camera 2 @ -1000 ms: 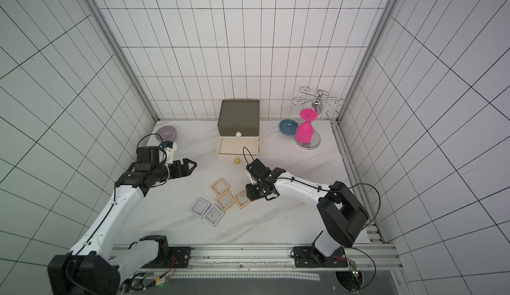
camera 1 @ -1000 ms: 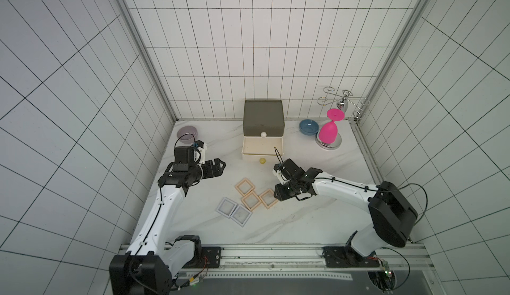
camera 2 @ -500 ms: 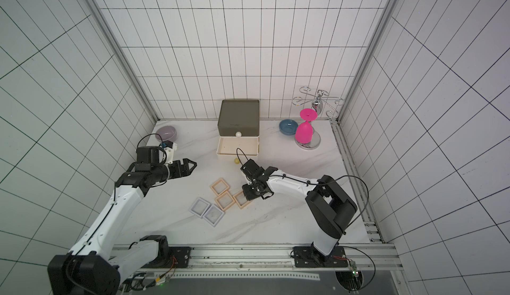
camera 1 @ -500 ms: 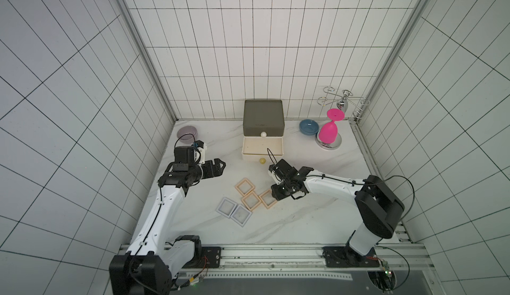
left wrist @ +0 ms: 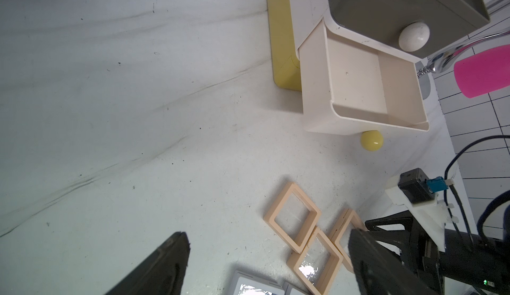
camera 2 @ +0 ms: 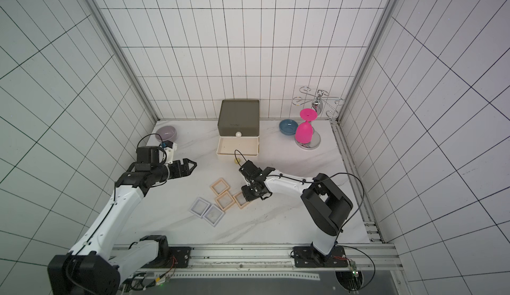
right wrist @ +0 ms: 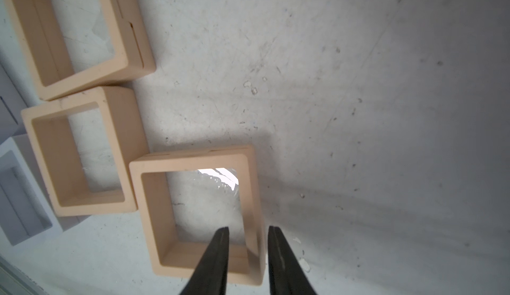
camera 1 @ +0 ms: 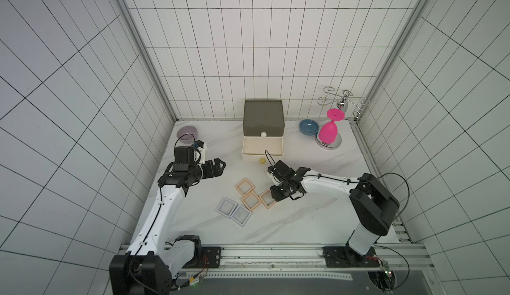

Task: Place the brooch boxes into the drawer by color
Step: Pick up the brooch box from the center of the board.

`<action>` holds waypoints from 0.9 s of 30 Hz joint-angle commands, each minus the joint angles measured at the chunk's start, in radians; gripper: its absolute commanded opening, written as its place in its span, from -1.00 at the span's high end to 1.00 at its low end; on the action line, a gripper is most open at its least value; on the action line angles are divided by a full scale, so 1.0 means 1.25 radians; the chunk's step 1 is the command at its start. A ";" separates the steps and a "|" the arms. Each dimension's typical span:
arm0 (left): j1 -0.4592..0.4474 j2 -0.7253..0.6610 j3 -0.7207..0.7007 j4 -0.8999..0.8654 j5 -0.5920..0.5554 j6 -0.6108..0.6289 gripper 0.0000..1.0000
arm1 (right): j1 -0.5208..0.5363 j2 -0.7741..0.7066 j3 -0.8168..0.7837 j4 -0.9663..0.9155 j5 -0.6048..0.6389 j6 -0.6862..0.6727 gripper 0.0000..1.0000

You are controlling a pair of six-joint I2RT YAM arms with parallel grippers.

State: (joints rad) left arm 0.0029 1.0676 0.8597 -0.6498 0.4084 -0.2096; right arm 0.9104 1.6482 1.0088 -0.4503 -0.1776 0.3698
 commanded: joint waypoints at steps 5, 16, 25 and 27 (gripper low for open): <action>0.002 -0.001 0.001 0.013 -0.001 0.001 -0.88 | 0.021 0.042 0.054 -0.013 0.034 -0.026 0.38; 0.002 -0.006 0.000 0.013 -0.003 0.001 -0.88 | 0.033 0.080 0.065 -0.013 0.056 -0.032 0.47; 0.002 -0.007 -0.001 0.013 -0.003 0.001 -0.88 | 0.035 0.092 0.065 -0.012 0.065 -0.030 0.57; 0.002 -0.007 -0.001 0.012 -0.003 0.001 -0.88 | 0.035 0.092 0.065 -0.012 0.068 -0.029 0.65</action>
State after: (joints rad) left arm 0.0029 1.0672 0.8597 -0.6502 0.4084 -0.2096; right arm 0.9447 1.7470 1.0435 -0.4500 -0.1143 0.3412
